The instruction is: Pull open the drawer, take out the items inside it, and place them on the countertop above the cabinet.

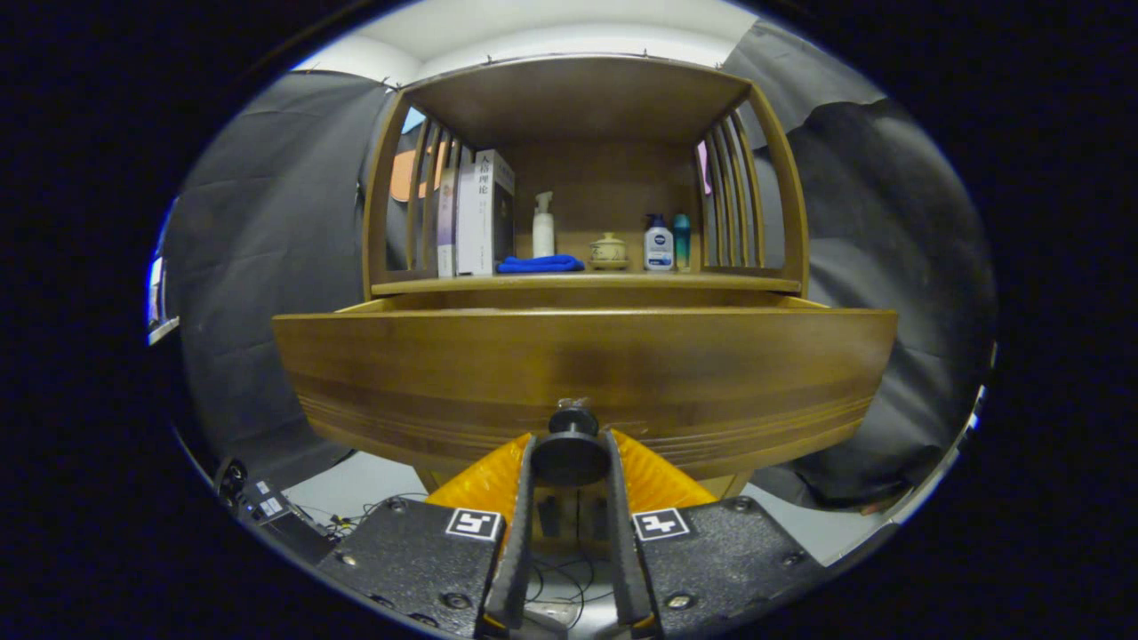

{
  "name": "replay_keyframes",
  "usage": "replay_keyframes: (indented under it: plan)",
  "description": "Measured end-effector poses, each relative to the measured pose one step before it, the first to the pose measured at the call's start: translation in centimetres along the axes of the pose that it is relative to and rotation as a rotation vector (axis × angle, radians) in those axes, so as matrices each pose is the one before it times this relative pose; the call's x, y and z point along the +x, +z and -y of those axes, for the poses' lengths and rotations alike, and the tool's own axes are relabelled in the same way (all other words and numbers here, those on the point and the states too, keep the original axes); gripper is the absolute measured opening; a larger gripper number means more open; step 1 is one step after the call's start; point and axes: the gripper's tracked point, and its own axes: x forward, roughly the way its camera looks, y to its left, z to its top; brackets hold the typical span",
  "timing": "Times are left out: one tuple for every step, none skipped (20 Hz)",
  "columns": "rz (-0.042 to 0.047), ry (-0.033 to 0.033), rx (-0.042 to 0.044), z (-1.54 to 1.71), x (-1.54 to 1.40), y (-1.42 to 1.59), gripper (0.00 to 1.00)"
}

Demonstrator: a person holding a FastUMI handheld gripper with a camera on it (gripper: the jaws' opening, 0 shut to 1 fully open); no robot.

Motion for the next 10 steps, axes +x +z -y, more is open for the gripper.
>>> replay_keyframes:
  plan:
    - [-0.00176, 0.00414, 0.00311, -0.158, -0.314, -0.128, 0.41]
    - [-0.00062, 0.00287, 0.00183, -0.089, -0.138, -0.004, 0.41]
    - [-0.00183, 0.00084, -0.00148, 0.013, -0.251, -0.155, 0.41]
    - [-0.00066, 0.00208, 0.00138, -0.046, -0.207, -0.023, 0.41]
    - [0.00108, 0.00206, 0.00362, -0.06, -0.132, -0.069, 0.41]
    - [0.00205, -0.00022, -0.00244, -0.039, -0.102, 0.003, 0.41]
    - [0.00106, -0.00135, -0.00319, 0.006, -0.058, -0.081, 0.41]
    - [0.00102, -0.00045, 0.00221, 0.006, -0.012, 0.056, 0.41]
    - [0.00095, -0.00046, 0.00175, -0.014, -0.028, -0.028, 0.41]
    - [0.00188, -0.00008, 0.00108, -0.04, 0.057, 0.076, 0.41]
